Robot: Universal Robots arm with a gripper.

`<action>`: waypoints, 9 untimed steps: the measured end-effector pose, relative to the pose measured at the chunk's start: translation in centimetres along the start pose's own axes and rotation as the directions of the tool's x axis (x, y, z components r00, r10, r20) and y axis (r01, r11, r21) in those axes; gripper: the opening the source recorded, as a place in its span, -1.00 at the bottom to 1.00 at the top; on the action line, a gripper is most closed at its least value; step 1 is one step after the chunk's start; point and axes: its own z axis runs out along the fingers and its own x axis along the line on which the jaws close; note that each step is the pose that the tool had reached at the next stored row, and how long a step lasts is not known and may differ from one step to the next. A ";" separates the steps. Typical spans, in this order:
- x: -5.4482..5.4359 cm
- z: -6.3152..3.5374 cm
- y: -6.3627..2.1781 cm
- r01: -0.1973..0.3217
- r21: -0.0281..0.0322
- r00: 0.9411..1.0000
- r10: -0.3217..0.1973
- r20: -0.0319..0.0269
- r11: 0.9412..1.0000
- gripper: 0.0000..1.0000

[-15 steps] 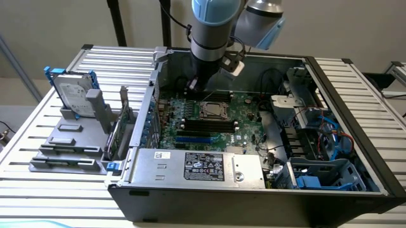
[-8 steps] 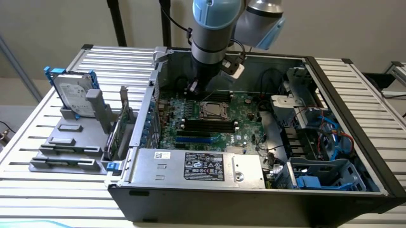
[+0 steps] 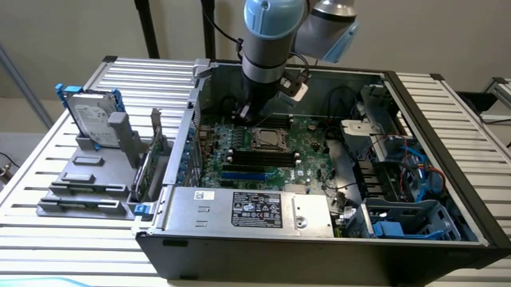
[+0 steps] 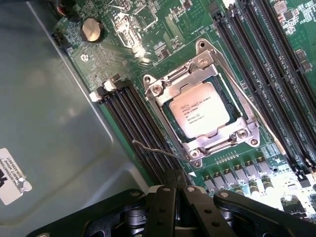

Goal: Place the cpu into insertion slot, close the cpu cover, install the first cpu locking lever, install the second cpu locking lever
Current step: 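Install the first cpu locking lever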

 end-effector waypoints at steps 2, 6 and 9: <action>0.0 0.14 0.09 0.000 0.000 1.000 0.000 0.000 1.000 -0.79; -0.1 0.65 0.27 0.000 -0.003 1.000 0.000 0.004 1.000 -0.79; -0.1 0.92 0.34 0.000 -0.004 1.000 0.000 0.007 1.000 -0.79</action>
